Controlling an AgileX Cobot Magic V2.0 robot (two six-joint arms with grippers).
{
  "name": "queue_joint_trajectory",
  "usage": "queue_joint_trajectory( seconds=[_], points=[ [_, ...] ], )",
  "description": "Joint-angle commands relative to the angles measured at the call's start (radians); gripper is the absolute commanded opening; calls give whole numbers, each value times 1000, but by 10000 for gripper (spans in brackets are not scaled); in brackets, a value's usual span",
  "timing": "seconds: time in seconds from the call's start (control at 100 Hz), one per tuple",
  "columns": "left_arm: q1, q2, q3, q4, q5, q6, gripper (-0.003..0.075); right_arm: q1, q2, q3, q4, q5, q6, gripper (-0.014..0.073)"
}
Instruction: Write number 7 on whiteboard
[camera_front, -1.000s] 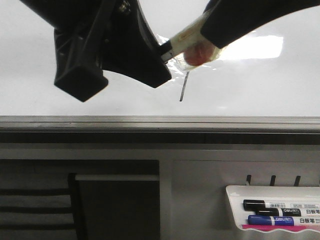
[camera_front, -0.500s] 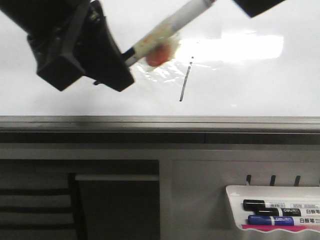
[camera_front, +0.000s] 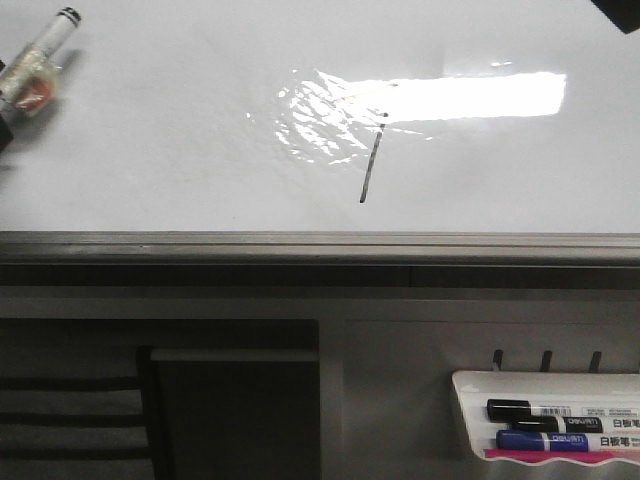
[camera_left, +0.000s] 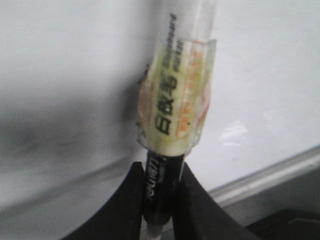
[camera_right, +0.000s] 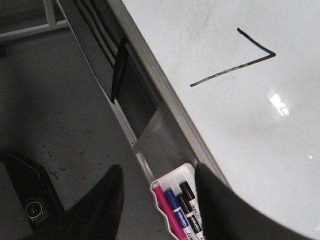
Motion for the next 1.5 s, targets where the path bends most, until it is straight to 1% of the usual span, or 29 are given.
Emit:
queue_joint_trajectory(
  seconds=[0.0,0.08,0.2,0.57,0.68,0.88,1.239,1.319,1.359,1.409,1.489],
  points=[
    [43,-25,-34,-23,-75,-43,-20,-7,-13,-31,11,-46,-2,300],
    [62,-23,-34,-30,-105,-43,-20,-7,-13,-31,11,-50,-2,300],
    [60,-23,-32,-68,-154,-43,-20,-7,-13,-31,11,-46,-2,300],
    [60,-23,-32,-64,-188,-43,-20,-7,-13,-31,11,-45,-2,300],
    [71,-23,-32,-59,-176,-43,-20,-7,-13,-31,11,-45,-2,300],
    [144,-21,-32,-67,-164,-90,-20,-7,-13,-31,11,-41,-2,300],
    [147,38,-32,-88,-60,-94,-13,-7,-13,-31,11,-21,-2,300],
    [147,35,-32,-90,-65,-94,41,-7,-13,-31,11,-9,-2,300],
    [147,34,-32,-90,-65,-94,90,-7,-13,-31,11,-4,-2,300],
    [147,32,-32,-90,-65,-94,165,-7,-13,-31,11,-2,-2,300],
    [147,27,-32,-90,-62,-94,312,-7,-13,-31,13,3,-2,300]
  ],
)
